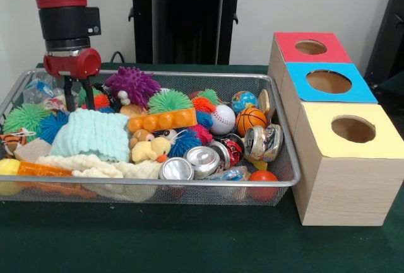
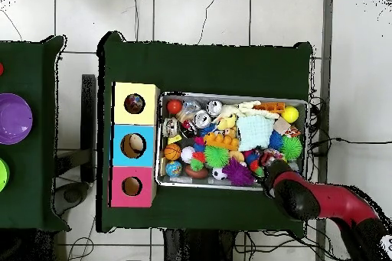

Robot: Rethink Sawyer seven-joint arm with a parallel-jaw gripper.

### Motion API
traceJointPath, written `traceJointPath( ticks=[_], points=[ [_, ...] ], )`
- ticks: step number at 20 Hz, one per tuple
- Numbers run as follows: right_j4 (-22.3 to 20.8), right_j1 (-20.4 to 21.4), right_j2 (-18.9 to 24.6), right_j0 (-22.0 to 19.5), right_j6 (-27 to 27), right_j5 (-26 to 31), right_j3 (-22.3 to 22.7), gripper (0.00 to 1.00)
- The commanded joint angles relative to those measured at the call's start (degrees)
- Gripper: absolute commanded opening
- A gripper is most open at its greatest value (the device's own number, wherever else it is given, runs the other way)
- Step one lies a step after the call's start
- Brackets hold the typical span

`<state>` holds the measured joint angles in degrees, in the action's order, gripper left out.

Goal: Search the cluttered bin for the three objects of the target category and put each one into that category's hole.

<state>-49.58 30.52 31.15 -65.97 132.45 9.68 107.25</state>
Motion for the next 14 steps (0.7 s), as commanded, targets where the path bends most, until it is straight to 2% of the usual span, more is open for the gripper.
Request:
traceJointPath(
  ticks=[1, 7, 11, 14],
  points=[
    [1.20, 2.33, 4.69, -2.75, -11.61, 9.01, -0.64, 1.00],
    [0.50, 1.21, 5.95, -5.71, -13.32, 10.87, -0.30, 1.00],
    [-1.19, -1.01, 5.48, -5.38, -12.18, 10.00, -1.41, 1.00],
    [-1.57, -0.65, 5.04, -4.98, -11.21, 9.48, -0.89, 1.00]
  ],
)
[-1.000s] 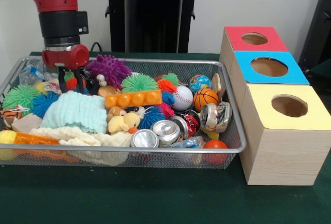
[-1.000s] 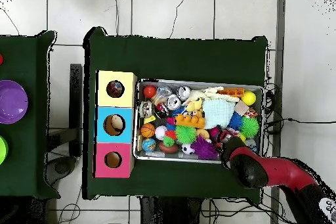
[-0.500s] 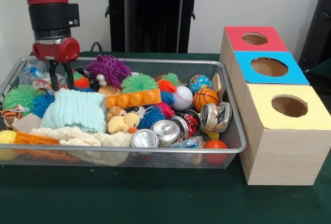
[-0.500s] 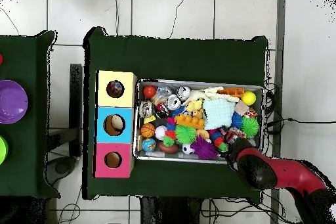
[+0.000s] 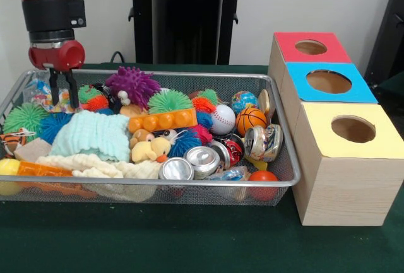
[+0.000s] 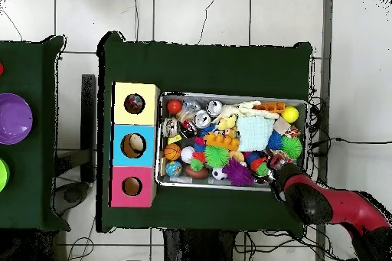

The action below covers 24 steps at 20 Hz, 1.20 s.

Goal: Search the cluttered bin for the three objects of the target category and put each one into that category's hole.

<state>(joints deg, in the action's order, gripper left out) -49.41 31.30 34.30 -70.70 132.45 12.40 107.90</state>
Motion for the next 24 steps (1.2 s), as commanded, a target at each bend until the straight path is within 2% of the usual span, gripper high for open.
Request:
traceJointPath(
  ticks=[1, 14, 15, 19, 21, 22, 24],
  points=[
    [-1.80, -1.29, 1.79, -0.13, -10.99, 6.61, -1.42, 1.00],
    [-5.29, -3.52, -2.13, 3.49, -6.44, 1.52, -2.45, 1.00],
    [-5.21, -3.42, -2.52, 3.79, -6.49, 1.61, -2.53, 0.00],
    [-5.58, -3.40, -2.68, 3.97, -5.83, 0.40, -2.39, 0.00],
    [-6.37, -2.70, -4.42, 5.52, -3.63, -1.30, -2.40, 0.00],
    [-7.26, -1.53, -6.61, 7.74, -1.43, -2.84, -2.24, 0.00],
    [-6.71, -0.80, -7.16, 8.38, -0.47, -3.25, -1.38, 0.00]
  ],
)
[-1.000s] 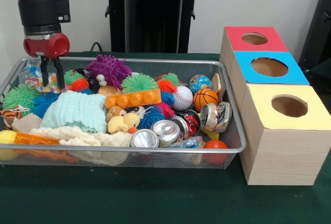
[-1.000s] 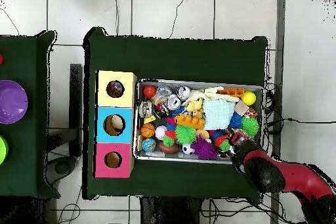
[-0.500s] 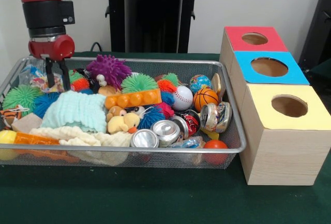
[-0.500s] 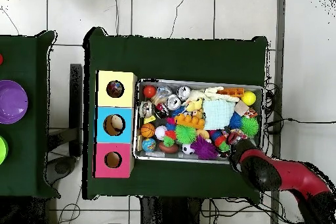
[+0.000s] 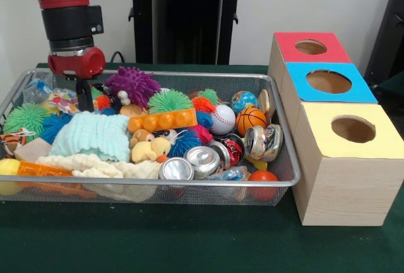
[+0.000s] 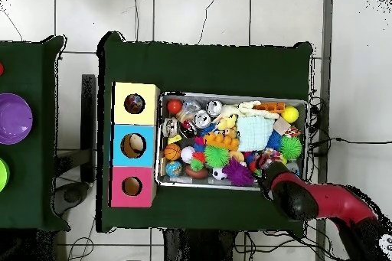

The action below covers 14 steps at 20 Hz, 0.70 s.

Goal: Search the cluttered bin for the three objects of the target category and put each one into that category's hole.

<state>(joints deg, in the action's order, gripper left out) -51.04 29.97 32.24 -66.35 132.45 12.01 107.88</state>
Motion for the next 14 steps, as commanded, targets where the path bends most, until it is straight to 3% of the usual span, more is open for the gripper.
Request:
traceJointPath(
  ticks=[1, 5, 9, 14],
  points=[
    [-4.39, 1.00, -5.19, 4.21, -0.30, -2.38, -0.85, 0.00],
    [-3.20, 2.30, -5.60, 4.64, -0.44, -2.10, 0.30, 0.00],
    [0.05, 6.45, -3.78, 4.02, -0.93, 0.46, 3.47, 0.00],
    [10.80, 20.43, 0.99, 4.50, 0.15, 6.29, 11.69, 0.00]
  ],
)
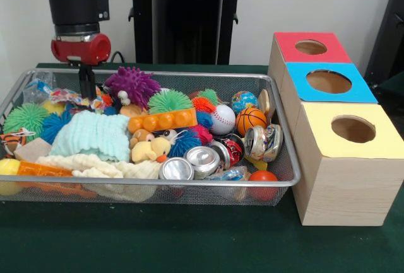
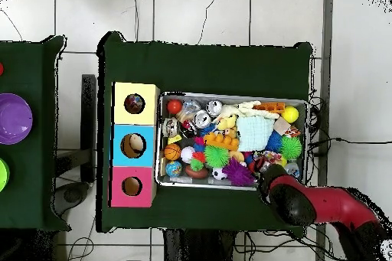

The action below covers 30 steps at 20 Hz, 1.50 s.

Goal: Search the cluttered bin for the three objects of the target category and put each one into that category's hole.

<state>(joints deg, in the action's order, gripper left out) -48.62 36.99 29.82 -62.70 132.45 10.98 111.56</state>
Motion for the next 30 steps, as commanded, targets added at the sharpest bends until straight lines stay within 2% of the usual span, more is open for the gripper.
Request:
traceJointPath(
  ticks=[1, 4, 10, 21, 25, 30],
  points=[
    [9.83, 14.92, 3.77, 1.05, -0.17, 8.11, 8.66, 0.00],
    [14.95, 18.83, 5.29, 0.87, -1.41, 10.75, 10.77, 0.00],
    [20.62, 22.52, 6.15, 1.33, -2.96, 12.64, 13.15, 0.00],
    [24.77, 24.49, 4.70, 4.97, -2.04, 12.96, 13.96, 0.00],
    [26.12, 25.69, 3.62, 7.61, -0.51, 12.87, 13.36, 0.00],
    [30.06, 29.05, 2.19, 12.61, 2.02, 15.45, 12.14, 0.00]
  ],
)
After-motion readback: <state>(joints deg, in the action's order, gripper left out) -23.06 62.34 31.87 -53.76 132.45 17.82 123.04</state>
